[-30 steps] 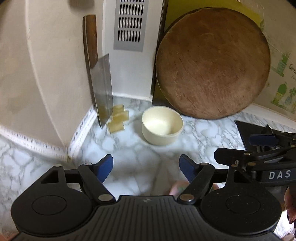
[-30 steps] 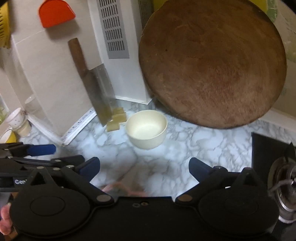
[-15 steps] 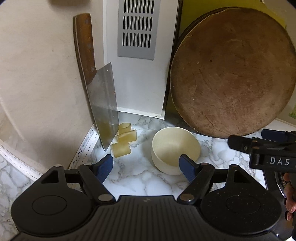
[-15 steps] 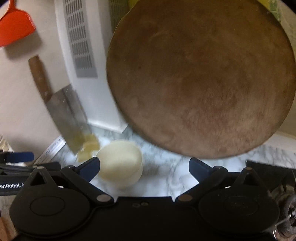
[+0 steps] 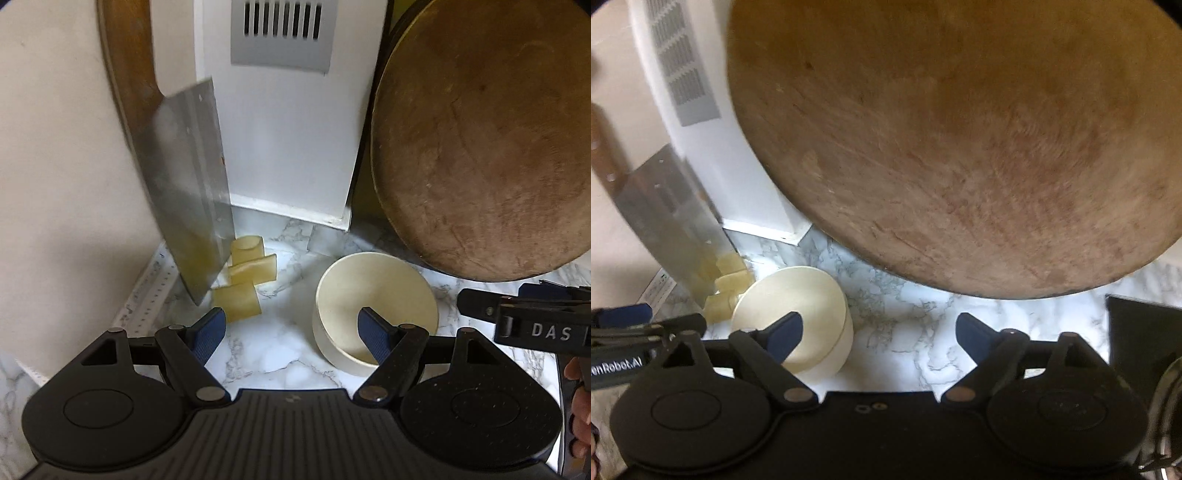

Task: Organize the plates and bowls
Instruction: 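Reach both grippers toward the cream bowl rim, then close both grippers on the cream bowl rim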

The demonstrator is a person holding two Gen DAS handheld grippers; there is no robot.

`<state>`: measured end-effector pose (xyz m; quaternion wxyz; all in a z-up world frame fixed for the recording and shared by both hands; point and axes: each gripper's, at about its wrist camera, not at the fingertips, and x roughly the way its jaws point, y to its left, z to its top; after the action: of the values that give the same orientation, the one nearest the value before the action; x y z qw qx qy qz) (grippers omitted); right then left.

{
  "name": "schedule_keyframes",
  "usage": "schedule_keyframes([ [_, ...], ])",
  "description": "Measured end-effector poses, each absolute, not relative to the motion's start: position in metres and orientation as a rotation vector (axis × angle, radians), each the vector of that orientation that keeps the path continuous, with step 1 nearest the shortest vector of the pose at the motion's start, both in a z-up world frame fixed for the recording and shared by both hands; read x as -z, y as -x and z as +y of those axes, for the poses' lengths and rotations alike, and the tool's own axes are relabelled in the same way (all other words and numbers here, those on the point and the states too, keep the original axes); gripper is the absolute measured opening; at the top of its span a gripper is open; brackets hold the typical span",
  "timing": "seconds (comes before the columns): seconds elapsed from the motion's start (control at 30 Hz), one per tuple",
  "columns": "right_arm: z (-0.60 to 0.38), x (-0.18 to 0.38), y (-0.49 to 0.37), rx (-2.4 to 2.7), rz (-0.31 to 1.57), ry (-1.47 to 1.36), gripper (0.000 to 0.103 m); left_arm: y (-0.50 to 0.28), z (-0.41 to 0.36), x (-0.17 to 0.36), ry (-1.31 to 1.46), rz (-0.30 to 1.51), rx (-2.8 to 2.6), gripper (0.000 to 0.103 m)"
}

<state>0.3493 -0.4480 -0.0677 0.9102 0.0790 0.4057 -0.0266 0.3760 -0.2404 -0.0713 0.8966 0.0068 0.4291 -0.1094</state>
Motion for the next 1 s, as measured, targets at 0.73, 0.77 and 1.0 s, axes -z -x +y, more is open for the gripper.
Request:
schedule_keyframes([
  [0.73,-0.451,0.112,-0.397,0.043,0.926,-0.234,0.055,-0.415,-0.265,0.116,0.032,1.014,0.232,0.056],
  [0.77,-0.451,0.113,-0.398,0.039,0.928,-0.235,0.054,-0.417,-0.266,0.117,0.032,1.016,0.229,0.053],
  [1.0,-0.443,0.116,-0.403,0.019,0.939,-0.22,0.031,-0.425,-0.269,0.121,0.039,1.043,0.22,0.026],
])
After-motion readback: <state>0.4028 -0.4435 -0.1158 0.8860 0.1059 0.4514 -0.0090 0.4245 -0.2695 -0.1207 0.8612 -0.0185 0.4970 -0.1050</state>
